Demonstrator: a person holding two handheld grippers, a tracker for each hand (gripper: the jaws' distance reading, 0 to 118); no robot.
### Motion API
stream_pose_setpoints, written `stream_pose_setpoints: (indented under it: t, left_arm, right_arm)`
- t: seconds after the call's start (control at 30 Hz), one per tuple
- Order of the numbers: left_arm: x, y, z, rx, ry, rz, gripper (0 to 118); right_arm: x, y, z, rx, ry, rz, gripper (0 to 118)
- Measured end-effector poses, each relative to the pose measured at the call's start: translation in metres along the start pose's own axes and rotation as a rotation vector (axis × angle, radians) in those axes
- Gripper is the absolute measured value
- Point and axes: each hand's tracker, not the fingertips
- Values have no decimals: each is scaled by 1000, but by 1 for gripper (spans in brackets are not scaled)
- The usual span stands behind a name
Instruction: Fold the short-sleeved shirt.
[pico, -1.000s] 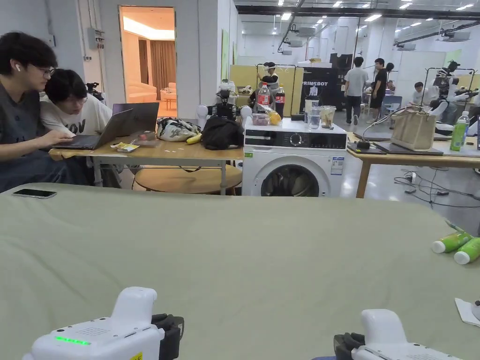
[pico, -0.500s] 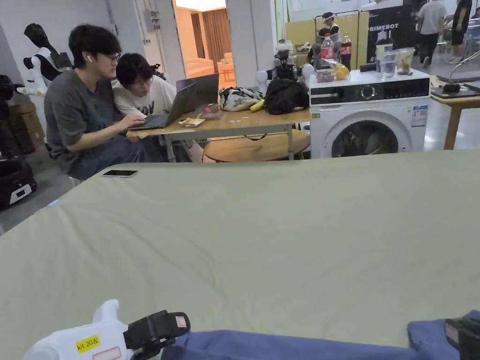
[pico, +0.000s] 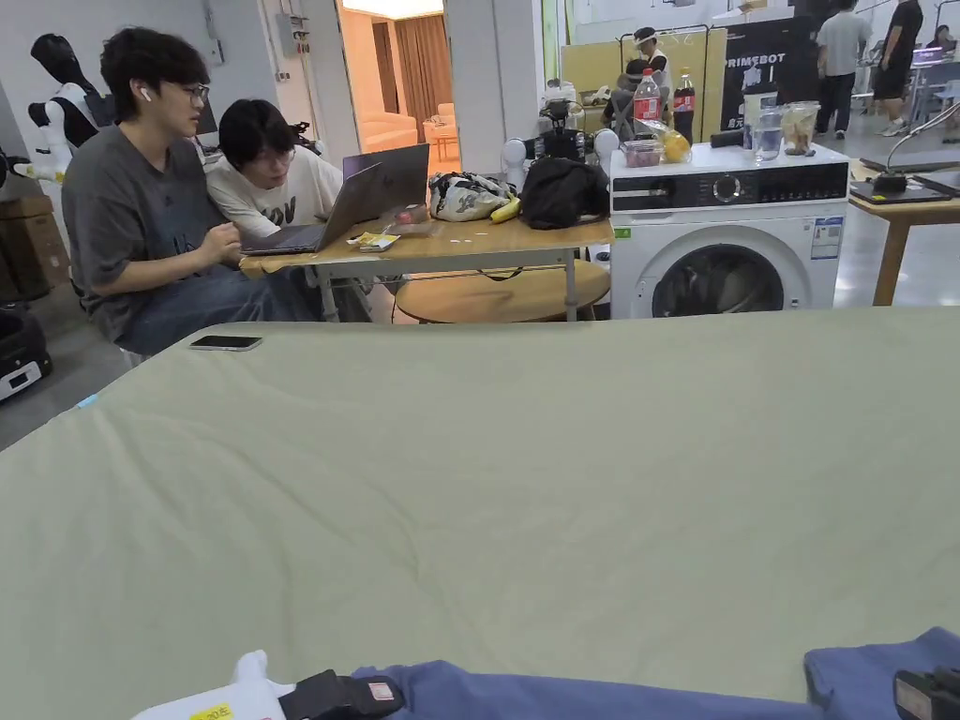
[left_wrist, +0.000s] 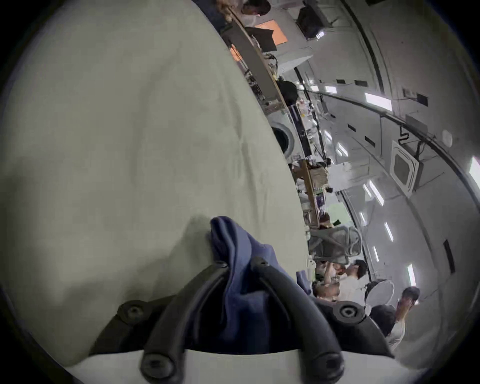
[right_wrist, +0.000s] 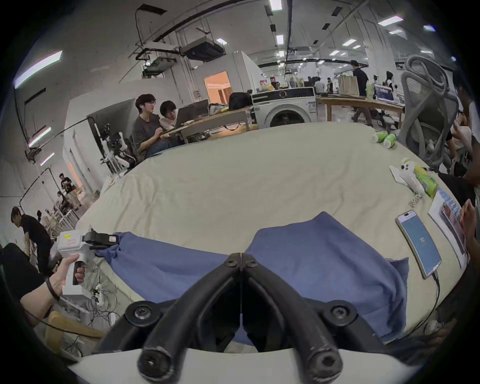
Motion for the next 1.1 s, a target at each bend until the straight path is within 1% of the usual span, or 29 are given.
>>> stream_pose_setpoints:
  t: [0.03,0.1,0.13,0.2,0.23,0.27,0.3,0.33,0.4,0.47,0.5,0.57,0.63,0.67,0.7,0.73,0.8,0.83,0.87,0.9,1.0,1.03,1.07,1.1]
  left_arm:
    - [4,5,11,58,3,-6,5]
    - [14,22,39,117,-70,-3,5]
    - [24,29,51,132,-98,-12,5]
    - [49,45,80,223,-29,-130,5]
    - [63,52,92,243,30,-226,5]
    - [80,54,100,265,122,-344,5]
    - [96,50,101,265,195,-415,5]
    - [110,42,96,255,199,-467,5]
    - [133,19,73,187,119,-569,5]
    - [150,-13,30,99,145,-653,5]
    - [155,-33,6,42,147,-676,5]
    - [158,-66,-48,-125,137,-707,5]
    - [152,-83,-86,-159,170,-764,5]
    - [153,-95,-100,-154,179,-798,5]
    - [155,-101,-110,-177,174,-800,5]
    - [157,-106,-118,-214,134,-769,6]
    - [158,-104,-118,-265,17,-693,13]
    - [160,-103,-113,-275,-85,-654,43]
    - [163,-101,-106,-263,-140,-641,63]
    - [166,-96,-98,-226,-155,-652,63]
    - [164,-85,-85,-110,-70,-670,58]
    - [161,-83,-87,-99,-23,-646,43]
    - [156,-81,-89,-96,4,-625,22]
    - [148,-86,-97,-152,-17,-591,4]
  right_arm:
    - [1,-1,1,2,-1,-2,0]
    - [1,-4,4,12,-3,-22,0]
    - [2,-6,5,9,13,-32,0]
    - [5,-10,3,1,21,-27,0]
    - [5,-11,3,-3,17,-12,0]
    - [4,-11,3,-2,10,-3,0]
    - [4,-11,4,-2,11,1,0]
    - [4,-10,5,-3,10,8,0]
    - [2,-8,6,3,-6,23,0]
    - [3,-7,8,13,11,0,0]
    - [3,-7,10,17,22,-19,0]
    - [1,-11,18,22,22,-21,0]
    - [0,-14,28,31,0,-16,0]
    - [2,-15,32,36,-7,-27,0]
    - [5,-16,35,41,-2,-36,0]
    - [7,-17,39,43,0,-46,0]
    - [12,-17,41,40,-13,-48,0]
    - [15,-17,41,36,-25,-42,0]
    - [18,-17,40,30,-35,-38,0]
    - [20,-17,40,24,-42,-40,0]
    - [25,-16,38,16,-24,-60,0]
    - [23,-15,37,20,-22,-63,0]
    - [22,-15,35,22,-19,-64,0]
    - [20,-15,33,24,-14,-67,0]
